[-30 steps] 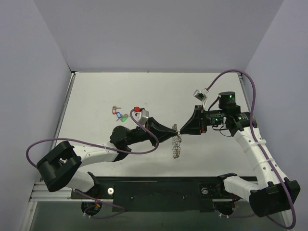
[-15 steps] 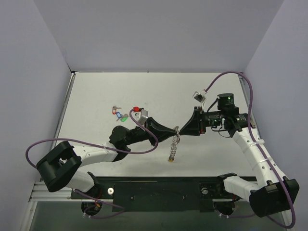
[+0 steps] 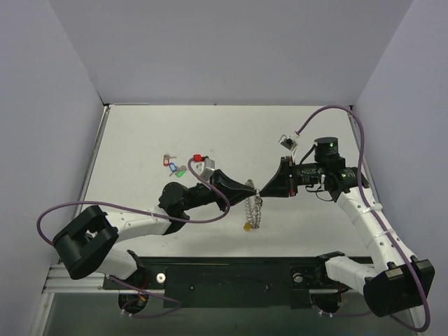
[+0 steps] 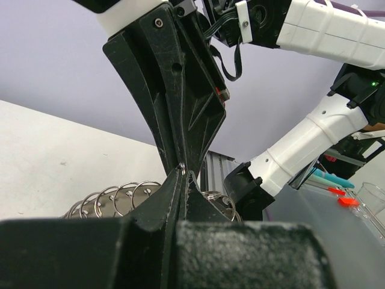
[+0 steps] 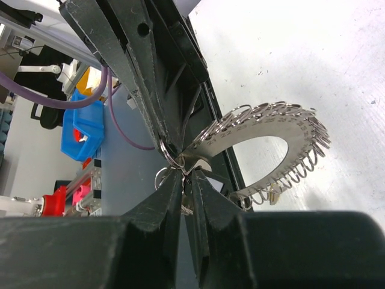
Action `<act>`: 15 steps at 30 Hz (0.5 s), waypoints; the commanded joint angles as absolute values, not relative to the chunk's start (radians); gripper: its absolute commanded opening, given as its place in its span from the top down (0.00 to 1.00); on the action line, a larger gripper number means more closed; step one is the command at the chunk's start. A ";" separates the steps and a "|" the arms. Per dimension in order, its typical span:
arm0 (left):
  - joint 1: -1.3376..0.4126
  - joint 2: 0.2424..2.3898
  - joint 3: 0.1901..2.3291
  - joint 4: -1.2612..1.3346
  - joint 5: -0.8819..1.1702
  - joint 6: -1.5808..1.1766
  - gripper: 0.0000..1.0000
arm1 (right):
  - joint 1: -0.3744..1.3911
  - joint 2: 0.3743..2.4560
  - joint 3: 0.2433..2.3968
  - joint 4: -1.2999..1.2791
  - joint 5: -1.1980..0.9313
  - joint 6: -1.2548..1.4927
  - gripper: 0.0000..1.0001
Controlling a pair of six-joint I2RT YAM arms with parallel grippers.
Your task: Put the keys on the keyring
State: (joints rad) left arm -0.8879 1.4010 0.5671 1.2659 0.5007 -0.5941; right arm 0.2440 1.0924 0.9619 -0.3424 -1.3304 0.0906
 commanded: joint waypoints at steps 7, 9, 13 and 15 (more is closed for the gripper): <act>-0.881 1.336 0.588 1.563 0.500 -0.584 1.00 | 0.250 1.068 0.919 -0.244 -1.298 0.147 0.92; -0.877 1.333 0.588 1.557 0.505 -0.583 1.00 | 0.249 1.065 0.920 -0.242 -1.304 0.147 0.92; -0.871 1.336 0.589 1.551 0.525 -0.586 1.00 | 0.238 1.057 0.957 -0.262 -1.336 0.140 0.86; -0.867 1.333 0.586 1.543 0.535 -0.586 1.00 | 0.209 1.049 0.989 -0.288 -1.360 0.123 0.78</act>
